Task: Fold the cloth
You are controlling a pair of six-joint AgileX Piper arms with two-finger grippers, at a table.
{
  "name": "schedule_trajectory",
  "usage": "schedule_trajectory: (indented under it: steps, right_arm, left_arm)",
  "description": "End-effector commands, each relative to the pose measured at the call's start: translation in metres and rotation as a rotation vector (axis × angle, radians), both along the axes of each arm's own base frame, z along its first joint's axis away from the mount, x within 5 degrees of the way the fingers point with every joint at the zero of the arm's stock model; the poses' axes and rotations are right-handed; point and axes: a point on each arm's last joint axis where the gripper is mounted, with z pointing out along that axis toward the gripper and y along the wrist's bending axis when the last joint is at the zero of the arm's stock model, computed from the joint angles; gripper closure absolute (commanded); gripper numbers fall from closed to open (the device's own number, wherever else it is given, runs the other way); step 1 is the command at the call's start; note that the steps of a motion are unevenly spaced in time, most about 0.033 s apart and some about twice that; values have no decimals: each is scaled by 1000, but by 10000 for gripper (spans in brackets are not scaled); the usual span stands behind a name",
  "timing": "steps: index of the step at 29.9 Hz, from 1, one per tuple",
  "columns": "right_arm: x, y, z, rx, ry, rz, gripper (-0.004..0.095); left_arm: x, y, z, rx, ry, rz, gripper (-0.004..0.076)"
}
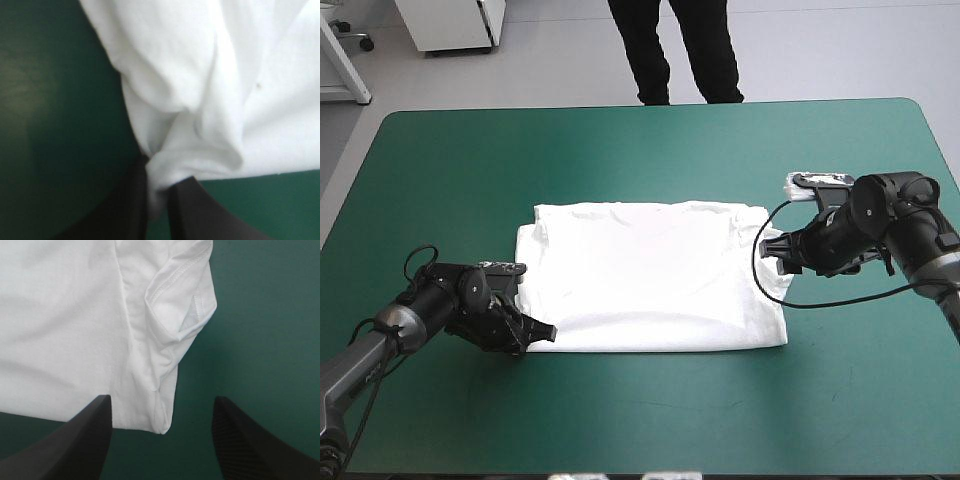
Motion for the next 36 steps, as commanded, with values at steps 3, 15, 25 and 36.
schedule_trajectory:
  steps: [3, 15, 25, 36]
  right_arm:
    - [-5, 2, 15, 21, -51, 15, 352]
    - [-20, 30, -53, -31, -4, -20, 353]
    - [-34, 27, -94, -8, 58, -74, 355]
    - [-27, 37, -133, 8, 218, -94, 462]
  left_arm:
    - [7, -7, 6, -69, -67, 13, 733]
    - [7, -7, 6, -78, -69, 19, 733]
    - [7, -8, 6, -78, -72, 0, 733]
    - [7, -8, 6, -77, -74, -13, 733]
